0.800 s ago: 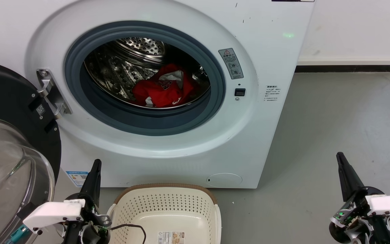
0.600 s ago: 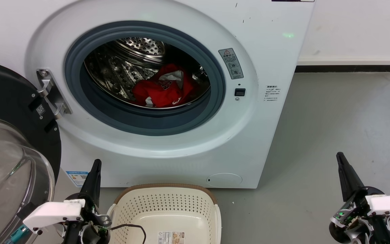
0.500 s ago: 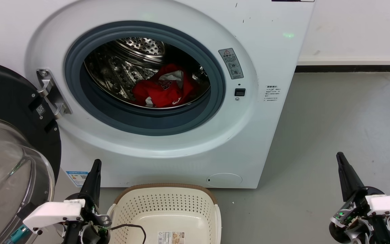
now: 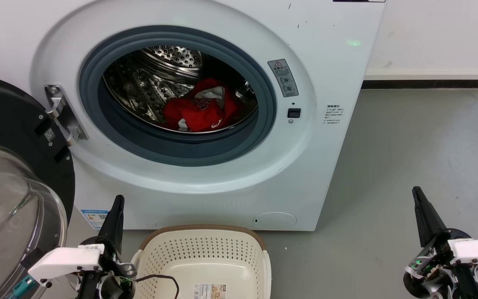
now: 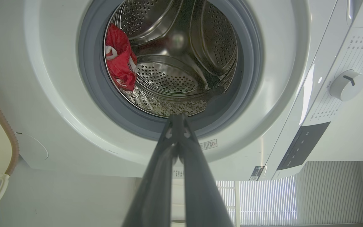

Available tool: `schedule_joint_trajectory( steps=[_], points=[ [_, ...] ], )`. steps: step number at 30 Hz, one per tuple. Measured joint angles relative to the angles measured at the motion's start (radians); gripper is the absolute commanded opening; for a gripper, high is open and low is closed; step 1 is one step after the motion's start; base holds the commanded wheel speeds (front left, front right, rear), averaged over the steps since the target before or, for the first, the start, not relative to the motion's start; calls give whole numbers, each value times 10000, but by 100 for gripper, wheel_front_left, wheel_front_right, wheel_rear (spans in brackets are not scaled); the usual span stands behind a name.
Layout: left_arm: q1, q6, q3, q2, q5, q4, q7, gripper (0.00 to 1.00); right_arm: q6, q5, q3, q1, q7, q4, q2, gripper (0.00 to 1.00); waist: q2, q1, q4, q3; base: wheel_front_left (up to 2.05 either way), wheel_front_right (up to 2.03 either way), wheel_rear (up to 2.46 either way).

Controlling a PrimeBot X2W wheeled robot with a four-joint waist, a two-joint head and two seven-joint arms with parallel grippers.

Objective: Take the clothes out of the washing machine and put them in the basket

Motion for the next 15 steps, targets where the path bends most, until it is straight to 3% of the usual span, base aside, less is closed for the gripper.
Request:
schedule_joint_trajectory(
  steps=[7, 8, 15],
  points=[
    [0, 0, 0, 0, 0, 0, 0, 0, 0, 0, 0, 0, 10, 0, 0, 0, 0, 0, 0, 0, 0, 0, 0],
    [20, 2, -12, -4, 0, 61, -2, 100, 0, 4, 8, 31, 8, 50, 0, 100, 0, 0, 0, 0, 0, 0, 0],
    [227, 12, -276, -23, 33, 232, -247, 100, -2, -102, 121, 274, -249, 146, 13, 100, 0, 0, -7, 7, 0, 0, 0]
  ],
)
